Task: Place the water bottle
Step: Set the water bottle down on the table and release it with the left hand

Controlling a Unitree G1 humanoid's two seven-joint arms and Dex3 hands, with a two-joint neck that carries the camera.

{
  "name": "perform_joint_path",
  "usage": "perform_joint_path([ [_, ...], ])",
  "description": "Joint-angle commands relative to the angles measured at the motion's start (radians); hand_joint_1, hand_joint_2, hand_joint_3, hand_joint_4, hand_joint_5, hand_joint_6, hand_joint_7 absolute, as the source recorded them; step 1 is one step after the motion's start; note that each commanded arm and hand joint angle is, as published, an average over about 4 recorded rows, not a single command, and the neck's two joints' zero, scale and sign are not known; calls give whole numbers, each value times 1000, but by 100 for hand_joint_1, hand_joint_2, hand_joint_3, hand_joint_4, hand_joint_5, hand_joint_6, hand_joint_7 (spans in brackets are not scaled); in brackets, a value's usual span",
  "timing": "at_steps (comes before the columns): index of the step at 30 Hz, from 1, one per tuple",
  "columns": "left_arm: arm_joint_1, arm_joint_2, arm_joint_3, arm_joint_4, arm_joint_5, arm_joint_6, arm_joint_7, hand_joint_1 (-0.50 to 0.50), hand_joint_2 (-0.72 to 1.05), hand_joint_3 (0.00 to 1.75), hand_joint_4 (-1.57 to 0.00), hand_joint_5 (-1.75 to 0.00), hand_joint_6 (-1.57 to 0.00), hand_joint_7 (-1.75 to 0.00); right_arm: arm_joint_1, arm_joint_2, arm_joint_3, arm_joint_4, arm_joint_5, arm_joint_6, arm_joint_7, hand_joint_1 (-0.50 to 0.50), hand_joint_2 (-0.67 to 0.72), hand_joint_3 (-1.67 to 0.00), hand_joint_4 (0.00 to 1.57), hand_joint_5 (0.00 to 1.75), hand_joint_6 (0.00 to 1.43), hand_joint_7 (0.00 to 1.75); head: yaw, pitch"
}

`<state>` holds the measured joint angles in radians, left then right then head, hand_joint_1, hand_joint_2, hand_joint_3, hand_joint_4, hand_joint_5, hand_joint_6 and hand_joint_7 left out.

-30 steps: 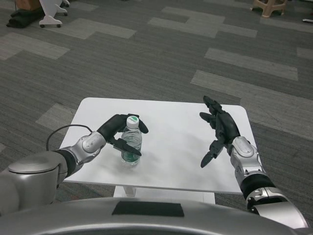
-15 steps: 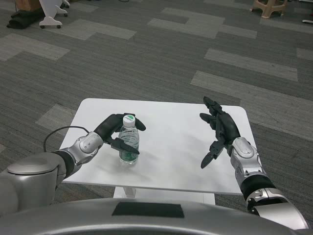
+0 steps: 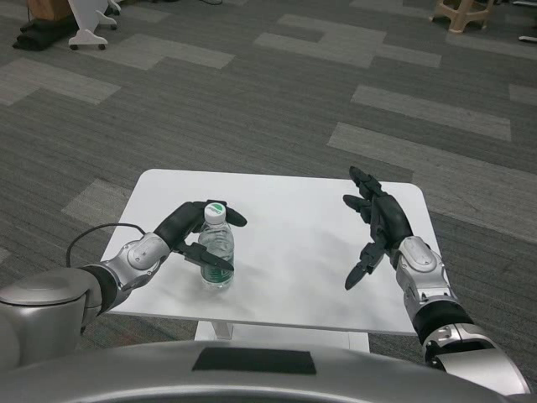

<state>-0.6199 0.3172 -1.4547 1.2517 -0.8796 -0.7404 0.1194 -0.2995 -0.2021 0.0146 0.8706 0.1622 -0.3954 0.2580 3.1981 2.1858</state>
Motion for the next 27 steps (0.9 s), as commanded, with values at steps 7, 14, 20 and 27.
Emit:
perform_joint_path([
  [7, 8, 15, -45, -3, -62, -1, -11, 50, 105, 9, -32, -103, -82, -17, 2, -5, -8, 3, 5, -10, 0, -11, 66, -14, 0, 68, 0, 0, 4, -1],
  [14, 8, 14, -70, -5, -96, 3, -16, 50, 105, 9, -26, -92, -65, -10, 3, -5, -10, 1, 5, -10, 0, -12, 66, -16, 0, 68, 0, 0, 7, 3],
  [20, 10, 16, -81, -14, -114, 4, -25, 50, 105, 9, -18, -87, -54, -7, 3, -6, -12, 1, 5, -10, -1, -12, 66, -16, 0, 68, 0, 0, 6, 4],
  [27, 24, 34, -82, -50, -125, 0, -49, 50, 103, 9, -6, -72, -35, -7, 3, -8, -13, 1, 5, -10, -3, -12, 66, -14, 0, 68, 0, 0, 9, 6],
])
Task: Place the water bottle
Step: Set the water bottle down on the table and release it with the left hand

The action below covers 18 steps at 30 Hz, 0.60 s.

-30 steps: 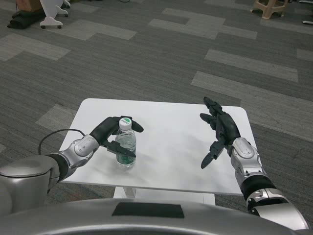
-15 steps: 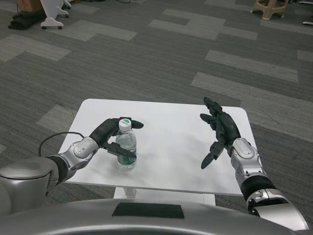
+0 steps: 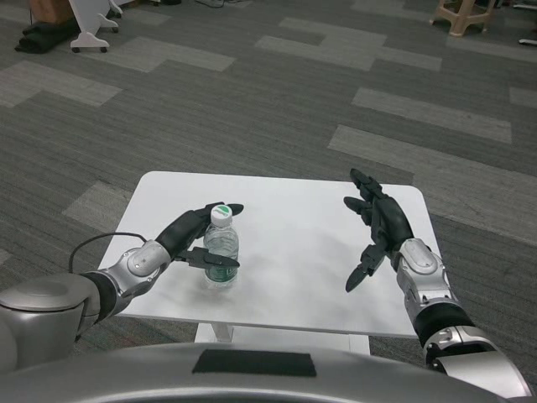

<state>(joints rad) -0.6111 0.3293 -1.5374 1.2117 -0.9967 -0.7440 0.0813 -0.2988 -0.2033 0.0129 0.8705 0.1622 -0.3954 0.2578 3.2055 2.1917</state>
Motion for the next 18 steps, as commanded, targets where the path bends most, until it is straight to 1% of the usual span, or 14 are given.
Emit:
perform_joint_path([
  [1, 18, 25, 1, -15, -10, 2, -13, 50, 100, 9, -5, -72, -31, -5, 3, -8, -11, 1, 5, -10, -3, -12, 66, -14, 0, 68, 0, 0, 2, 1],
  [5, 35, 35, 6, -30, -27, -7, -21, 50, 105, 9, 0, -62, -23, 0, 3, -10, -11, 1, 5, -10, -3, -12, 66, -16, 0, 68, 0, 0, 1, 3],
  [15, 72, 71, 10, -60, -46, -61, -22, 50, 105, 9, 0, -62, -12, 0, 3, -10, -11, 1, 5, -10, -3, -12, 66, -16, 0, 68, 0, 0, 5, 5],
  [18, 80, 78, 12, -64, -51, -68, -21, 50, 105, 9, 0, -62, -6, 0, 3, -10, -11, 0, 5, -10, -3, -12, 66, -12, 0, 68, 0, 0, 8, 5],
])
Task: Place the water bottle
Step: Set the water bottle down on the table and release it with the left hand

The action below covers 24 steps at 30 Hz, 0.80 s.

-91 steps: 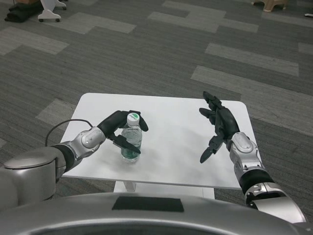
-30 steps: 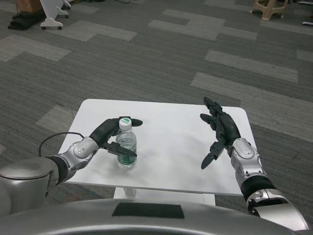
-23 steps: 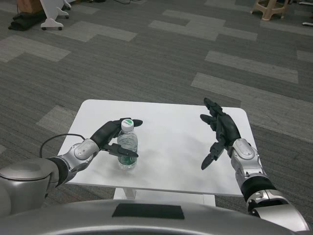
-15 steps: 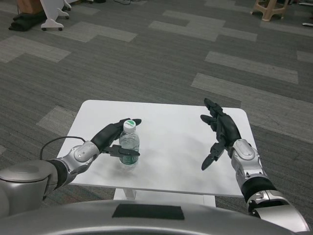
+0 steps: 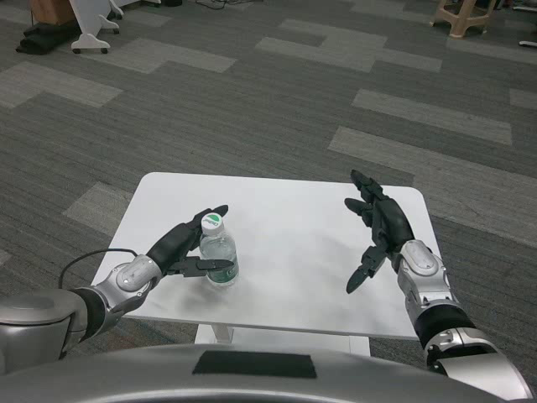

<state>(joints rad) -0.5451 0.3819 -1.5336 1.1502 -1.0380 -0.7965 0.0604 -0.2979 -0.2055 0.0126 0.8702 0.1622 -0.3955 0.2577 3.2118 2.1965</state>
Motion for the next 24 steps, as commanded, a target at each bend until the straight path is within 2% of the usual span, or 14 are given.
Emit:
perform_joint_path([
  [1, 18, 27, 8, -2, -17, -19, 1, 50, 105, 9, 0, -62, -3, 0, 2, -8, -11, 0, 5, -10, -3, -12, 66, -10, 0, 68, 0, 0, 3, 0],
  [5, 27, 29, 9, -2, -38, -26, 2, 50, 105, 9, 0, -62, 0, 0, 2, -7, -11, 0, 5, -10, -2, -12, 66, -16, 0, 68, 0, 0, 3, 0],
  [11, 30, 29, 27, -7, -66, -20, 2, 50, 105, 4, 0, -51, 0, 0, 5, -6, -11, 0, 5, -10, -2, -12, 66, -10, 0, 68, 0, 0, 8, 4],
  [12, 29, 28, 28, -8, -76, -18, 1, 50, 100, 4, 0, -51, 0, 0, 5, -6, -11, 0, 5, -10, -2, -12, 66, -10, 0, 68, 0, 0, 8, 5],
  [16, 24, 21, 38, -8, -94, 1, 0, 50, 65, 9, 0, -46, 0, 0, 6, -4, -11, 0, 5, -10, -2, -12, 66, -16, 0, 68, 0, 0, 6, 5],
  [20, 19, 18, 46, -7, -98, 22, -3, 50, 5, 9, 0, -38, 0, 0, 9, -3, -11, 0, 5, -10, -2, -11, 66, -16, 0, 68, 0, 0, 6, 4],
  [22, 18, 18, 46, -7, -100, 26, -4, 50, -13, 9, 0, -33, 0, 0, 10, -3, -11, 0, 5, -10, -2, -12, 66, -16, 0, 70, 0, 0, 6, 5],
  [24, 17, 18, 46, -7, -100, 29, -7, 50, -19, 9, 0, -31, 0, 0, 11, -3, -11, 0, 5, -10, -2, -12, 66, -16, 0, 73, 0, 0, 6, 5],
])
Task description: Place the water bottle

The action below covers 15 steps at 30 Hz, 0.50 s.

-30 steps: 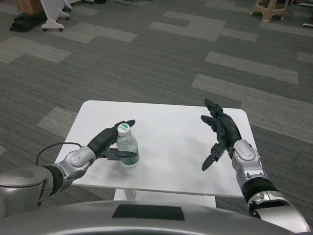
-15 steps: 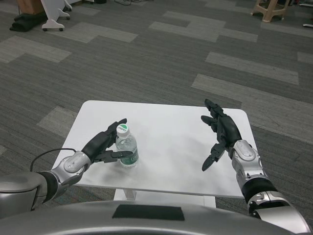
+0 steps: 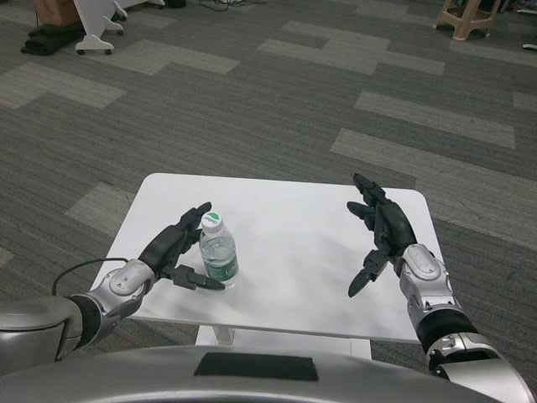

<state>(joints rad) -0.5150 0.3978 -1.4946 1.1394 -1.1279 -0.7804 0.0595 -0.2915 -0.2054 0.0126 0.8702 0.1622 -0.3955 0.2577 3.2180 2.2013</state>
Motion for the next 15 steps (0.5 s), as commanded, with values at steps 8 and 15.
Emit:
perform_joint_path([
  [8, -13, -1, 7, 9, -18, 13, -7, 50, -28, 9, 0, -31, 0, 0, 5, -2, -11, 0, 5, -10, -2, -10, 66, -16, 0, 68, 0, 0, -1, 1],
  [15, -11, -16, 18, 59, -71, 13, -12, 50, -26, 9, 0, -31, 0, 0, 5, -2, -11, 0, 5, -10, -3, -12, 66, -12, 0, 73, 0, 0, 0, 2],
])
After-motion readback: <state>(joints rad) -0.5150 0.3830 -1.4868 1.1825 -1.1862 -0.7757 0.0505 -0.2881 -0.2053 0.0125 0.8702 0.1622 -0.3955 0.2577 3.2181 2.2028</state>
